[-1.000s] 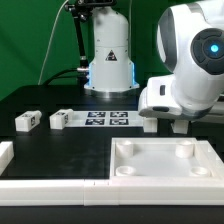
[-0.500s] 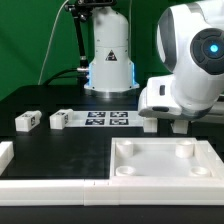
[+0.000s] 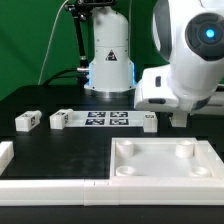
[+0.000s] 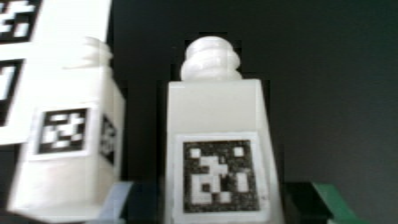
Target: Assemble one leg
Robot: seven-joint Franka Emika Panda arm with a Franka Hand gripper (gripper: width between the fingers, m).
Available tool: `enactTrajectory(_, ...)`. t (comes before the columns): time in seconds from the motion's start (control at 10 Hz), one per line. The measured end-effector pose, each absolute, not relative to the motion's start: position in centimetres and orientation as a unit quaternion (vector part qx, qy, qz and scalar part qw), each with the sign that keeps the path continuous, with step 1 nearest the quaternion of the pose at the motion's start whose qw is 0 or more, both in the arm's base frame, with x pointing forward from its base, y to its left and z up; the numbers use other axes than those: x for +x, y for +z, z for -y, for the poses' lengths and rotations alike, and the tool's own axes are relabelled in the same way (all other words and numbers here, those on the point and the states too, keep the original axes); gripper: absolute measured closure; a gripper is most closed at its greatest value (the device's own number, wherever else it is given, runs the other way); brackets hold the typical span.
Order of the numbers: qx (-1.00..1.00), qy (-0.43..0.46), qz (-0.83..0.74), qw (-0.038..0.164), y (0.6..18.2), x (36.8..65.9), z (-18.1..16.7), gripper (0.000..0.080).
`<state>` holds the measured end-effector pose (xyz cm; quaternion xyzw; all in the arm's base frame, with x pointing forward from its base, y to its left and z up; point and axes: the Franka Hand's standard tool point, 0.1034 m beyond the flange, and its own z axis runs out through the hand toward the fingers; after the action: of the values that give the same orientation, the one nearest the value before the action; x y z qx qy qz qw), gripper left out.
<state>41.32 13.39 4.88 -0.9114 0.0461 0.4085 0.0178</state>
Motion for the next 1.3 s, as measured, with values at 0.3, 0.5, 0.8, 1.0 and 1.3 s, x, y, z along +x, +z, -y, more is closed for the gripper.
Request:
enactTrajectory(0.3, -0.922, 0.384, -0.041, 0.028, 6.4, 42.7, -12.9, 0.0509)
enactTrajectory(0.5, -0.944, 0.325, -0.044, 0.032, 6.1, 43.8, -13.1, 0.0509)
enactTrajectory(0.8, -0.977, 0.206, -0.043, 0.034, 6.4, 44.3, -13.2, 0.0509)
enactTrajectory(1.0, -0.987, 0.15, -0.042, 0.038, 8.7, 46.4, -12.9, 0.0509)
enactTrajectory(1.3, -0.997, 0.031, -0.044, 0.047, 10.8, 49.5, -13.1, 0.0509)
